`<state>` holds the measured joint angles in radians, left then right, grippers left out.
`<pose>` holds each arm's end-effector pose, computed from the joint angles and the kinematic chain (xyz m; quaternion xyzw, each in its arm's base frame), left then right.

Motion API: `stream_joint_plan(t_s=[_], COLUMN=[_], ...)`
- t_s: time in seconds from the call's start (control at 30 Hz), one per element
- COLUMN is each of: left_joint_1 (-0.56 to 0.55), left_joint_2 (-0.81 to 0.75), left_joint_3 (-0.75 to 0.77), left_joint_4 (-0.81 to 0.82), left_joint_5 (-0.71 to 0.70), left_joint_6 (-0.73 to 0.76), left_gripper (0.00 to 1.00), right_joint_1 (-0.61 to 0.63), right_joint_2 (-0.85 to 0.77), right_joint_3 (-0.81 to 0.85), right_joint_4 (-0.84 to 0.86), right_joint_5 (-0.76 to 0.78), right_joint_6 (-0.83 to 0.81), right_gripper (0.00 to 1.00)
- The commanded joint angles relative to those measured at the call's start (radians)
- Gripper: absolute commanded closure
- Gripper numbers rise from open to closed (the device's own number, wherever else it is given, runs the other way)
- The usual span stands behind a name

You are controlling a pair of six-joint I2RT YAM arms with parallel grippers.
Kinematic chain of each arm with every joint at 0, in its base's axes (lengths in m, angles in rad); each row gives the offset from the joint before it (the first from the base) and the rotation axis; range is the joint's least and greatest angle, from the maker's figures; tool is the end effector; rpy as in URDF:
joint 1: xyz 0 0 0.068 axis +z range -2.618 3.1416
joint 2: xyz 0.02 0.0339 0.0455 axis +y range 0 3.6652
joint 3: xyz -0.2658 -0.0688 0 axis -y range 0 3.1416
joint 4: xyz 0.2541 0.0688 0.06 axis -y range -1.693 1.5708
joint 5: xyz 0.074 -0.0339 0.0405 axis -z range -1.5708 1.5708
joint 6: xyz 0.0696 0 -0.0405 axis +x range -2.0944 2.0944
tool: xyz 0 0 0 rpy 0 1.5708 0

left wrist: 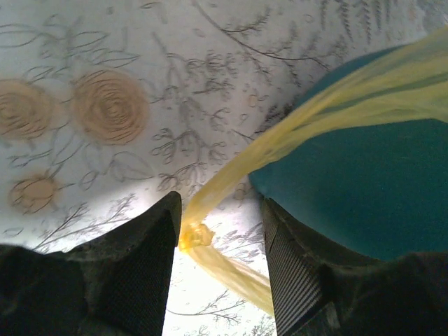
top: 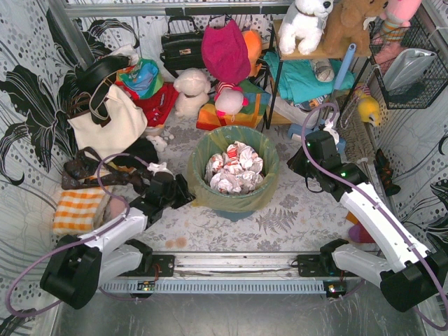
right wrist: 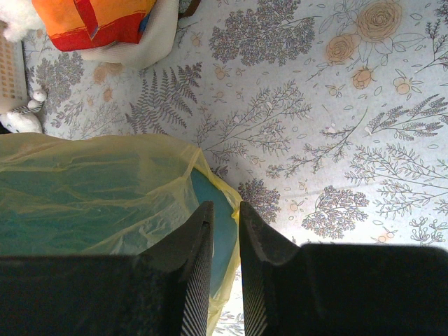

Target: Tie the trash bag

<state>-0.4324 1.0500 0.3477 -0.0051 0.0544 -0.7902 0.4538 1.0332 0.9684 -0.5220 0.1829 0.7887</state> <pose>0.2068 -0.0996 0.1325 -0.1504 0.8955 -0.2603 0.3283 0.2392 0.1026 0.3064 0.1888 0.8582 0.2084 0.4294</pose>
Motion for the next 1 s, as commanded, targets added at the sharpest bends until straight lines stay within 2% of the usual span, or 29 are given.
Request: stream_joint_plan(t_s=[0.0,0.17,0.3,0.47,0.6,0.97], left_joint_1=[-0.003,-0.003,-0.004,-0.007,-0.024,-0.051], left_joint_2=[0.039,0.091,0.124,0.164,0.126,0.123], left_joint_3=[0.002,-0.012,-0.020,-0.013,-0.029,-0.023], left_joint_4=[0.208,0.277,0.309,0.269,0.215,0.112], left_joint_5=[0.110,0.070,0.025,-0.030,-0.110,-0.213], left_joint_6=[0.101,0.152,0.159,0.122,0.086,0.022], left_gripper=[0.41,0.40,0.44,0.48,0.50,0.70], right_joint_1=[-0.004,-0.004,-0.004,-0.005,-0.004,-0.005], right_joint_2=[-0.018,-0.020,-0.020,-0.029,-0.040,-0.060], right_joint_3=[0.018,0.018,0.016,0.012,0.007,-0.011], right_joint_4=[-0.001,-0.003,-0.005,-0.010,-0.015,-0.004], right_joint_5=[0.022,0.022,0.022,0.031,0.042,0.052], right_joint_6=[-0.003,-0.003,-0.002,-0.002,0.000,0.004], right_gripper=[0.79,0.79,0.79,0.79,0.79,0.79])
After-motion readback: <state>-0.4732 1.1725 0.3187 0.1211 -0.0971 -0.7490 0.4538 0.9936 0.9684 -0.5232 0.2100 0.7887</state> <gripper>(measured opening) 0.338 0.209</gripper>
